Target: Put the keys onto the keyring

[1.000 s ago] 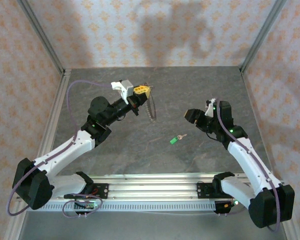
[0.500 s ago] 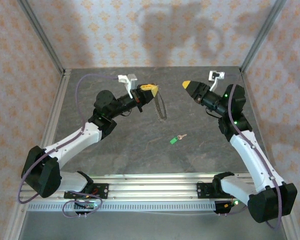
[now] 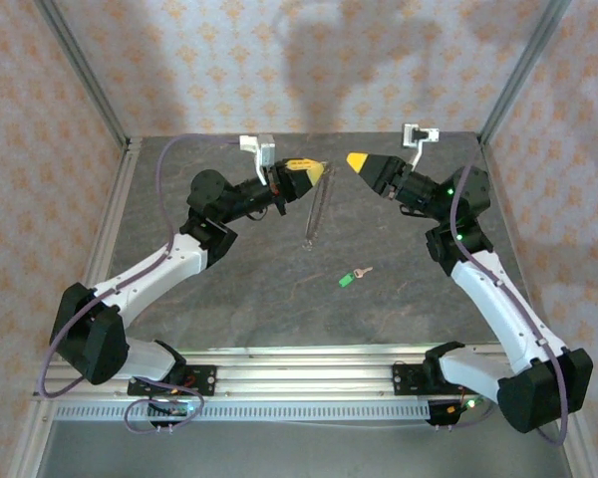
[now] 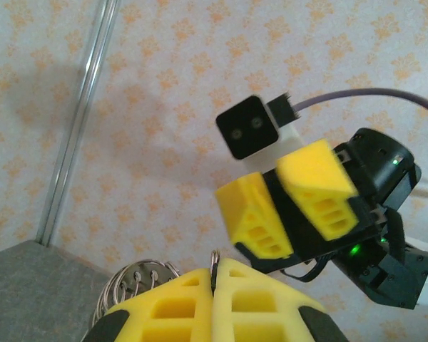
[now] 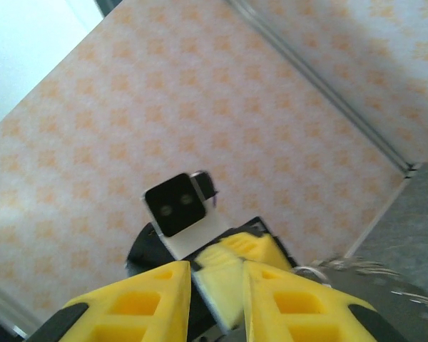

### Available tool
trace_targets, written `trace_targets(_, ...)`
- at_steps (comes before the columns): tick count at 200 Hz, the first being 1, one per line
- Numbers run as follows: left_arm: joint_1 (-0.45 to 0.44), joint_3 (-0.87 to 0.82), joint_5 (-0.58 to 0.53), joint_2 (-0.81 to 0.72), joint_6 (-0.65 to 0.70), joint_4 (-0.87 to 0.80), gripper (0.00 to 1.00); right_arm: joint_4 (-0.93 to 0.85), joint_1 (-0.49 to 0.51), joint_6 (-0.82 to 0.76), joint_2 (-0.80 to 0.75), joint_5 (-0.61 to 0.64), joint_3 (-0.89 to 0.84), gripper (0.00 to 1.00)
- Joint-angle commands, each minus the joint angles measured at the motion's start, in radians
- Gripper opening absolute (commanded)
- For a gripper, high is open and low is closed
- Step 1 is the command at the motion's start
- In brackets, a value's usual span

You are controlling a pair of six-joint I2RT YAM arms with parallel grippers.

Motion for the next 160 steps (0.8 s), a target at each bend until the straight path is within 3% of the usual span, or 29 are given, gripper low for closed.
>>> trace_targets(1,0.002,0.045,0.024,-0.008,-0.022,0.076,0.00,0.025,0.020,-0.060,-0.001,-0.043,0.043,0.26)
trace_targets(160,-0.008,0.051,0.015,-0.042,0.003,0.022,0.00,0.008,0.077,-0.083,0.061,-0.023,0.014,0.33)
